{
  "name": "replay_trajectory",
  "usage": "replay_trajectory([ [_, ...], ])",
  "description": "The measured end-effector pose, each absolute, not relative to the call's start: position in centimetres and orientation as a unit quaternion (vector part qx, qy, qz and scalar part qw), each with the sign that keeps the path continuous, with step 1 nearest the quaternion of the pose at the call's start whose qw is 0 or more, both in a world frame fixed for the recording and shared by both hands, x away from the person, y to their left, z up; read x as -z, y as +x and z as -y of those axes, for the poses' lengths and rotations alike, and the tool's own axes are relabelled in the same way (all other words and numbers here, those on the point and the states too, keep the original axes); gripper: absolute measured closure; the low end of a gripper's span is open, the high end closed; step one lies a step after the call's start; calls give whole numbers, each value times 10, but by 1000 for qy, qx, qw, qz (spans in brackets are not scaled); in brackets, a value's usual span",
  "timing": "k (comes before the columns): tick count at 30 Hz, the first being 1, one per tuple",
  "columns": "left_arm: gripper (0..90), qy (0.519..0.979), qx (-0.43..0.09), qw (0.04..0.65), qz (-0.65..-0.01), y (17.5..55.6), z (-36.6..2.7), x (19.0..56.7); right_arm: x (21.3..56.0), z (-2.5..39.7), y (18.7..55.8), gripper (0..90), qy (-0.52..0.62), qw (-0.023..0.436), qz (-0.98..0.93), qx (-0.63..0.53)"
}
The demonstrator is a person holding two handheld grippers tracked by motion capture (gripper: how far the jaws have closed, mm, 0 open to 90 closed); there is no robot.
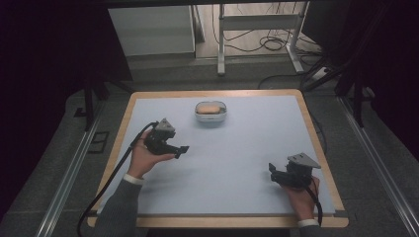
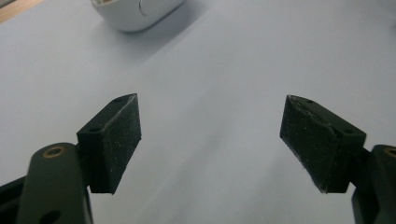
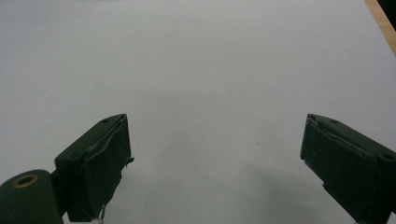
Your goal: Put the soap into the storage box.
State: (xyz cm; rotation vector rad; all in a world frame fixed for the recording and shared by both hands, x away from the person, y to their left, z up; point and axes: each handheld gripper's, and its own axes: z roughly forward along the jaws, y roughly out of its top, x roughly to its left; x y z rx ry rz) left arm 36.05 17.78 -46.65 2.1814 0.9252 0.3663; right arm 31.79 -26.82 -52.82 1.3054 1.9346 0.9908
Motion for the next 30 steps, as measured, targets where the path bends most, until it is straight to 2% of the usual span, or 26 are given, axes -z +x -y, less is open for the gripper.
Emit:
replay_trajectory([
  [11, 209, 820, -140, 370, -413, 319, -213, 504, 528, 268, 318, 86, 492, 300, -729, -371],
  [18, 209, 815, -157, 358, -428, 317, -220, 513, 528, 268, 318, 86, 490, 300, -729, -371],
  [30, 200, 812, -148, 361, -434, 318, -224, 517, 528, 271, 319, 86, 491, 285, -729, -383],
])
